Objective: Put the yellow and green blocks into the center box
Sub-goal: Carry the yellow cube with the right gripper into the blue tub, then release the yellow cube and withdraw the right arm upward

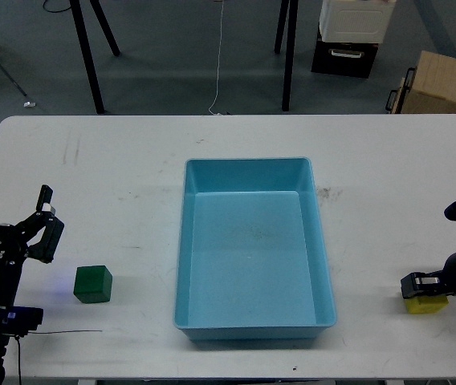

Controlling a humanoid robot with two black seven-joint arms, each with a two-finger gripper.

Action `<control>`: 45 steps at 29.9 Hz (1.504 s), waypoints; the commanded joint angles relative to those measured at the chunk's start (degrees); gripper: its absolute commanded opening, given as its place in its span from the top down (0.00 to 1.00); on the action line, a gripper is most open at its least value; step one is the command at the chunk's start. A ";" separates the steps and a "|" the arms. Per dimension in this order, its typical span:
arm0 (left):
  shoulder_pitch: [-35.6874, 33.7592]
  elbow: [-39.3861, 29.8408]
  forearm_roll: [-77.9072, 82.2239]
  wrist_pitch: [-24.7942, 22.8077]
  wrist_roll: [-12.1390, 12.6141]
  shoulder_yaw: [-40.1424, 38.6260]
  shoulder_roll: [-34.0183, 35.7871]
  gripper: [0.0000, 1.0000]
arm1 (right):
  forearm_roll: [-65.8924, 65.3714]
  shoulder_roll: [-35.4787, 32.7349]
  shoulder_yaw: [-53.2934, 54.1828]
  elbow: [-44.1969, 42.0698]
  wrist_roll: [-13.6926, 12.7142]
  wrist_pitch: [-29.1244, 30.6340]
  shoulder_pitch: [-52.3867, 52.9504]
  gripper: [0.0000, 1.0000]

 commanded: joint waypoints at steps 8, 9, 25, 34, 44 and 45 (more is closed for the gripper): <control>-0.44 0.00 2.78 0.00 -0.25 2.73 -2.36 0.00 | 16.67 8.34 6.66 -1.38 0.00 3.16 21.46 1.00; -0.44 0.00 2.78 0.00 -0.25 2.73 -2.71 0.00 | 19.12 11.77 5.00 -2.87 0.00 3.16 24.70 1.00; -0.44 0.00 2.78 0.00 -0.51 2.64 -2.97 0.00 | 22.66 50.47 -3.99 -23.72 0.61 3.07 17.88 0.63; -1.32 0.00 4.45 0.00 -0.43 2.73 -2.97 0.00 | 23.10 50.74 -3.90 -24.33 0.52 3.07 18.14 0.01; -1.67 0.35 4.45 0.00 -0.25 2.73 -2.97 0.00 | 32.76 39.33 17.15 -34.77 0.52 2.64 21.58 0.00; -1.75 0.35 4.45 0.00 -0.16 2.73 -2.89 0.00 | 33.12 38.01 21.63 -36.53 0.52 2.72 20.18 0.00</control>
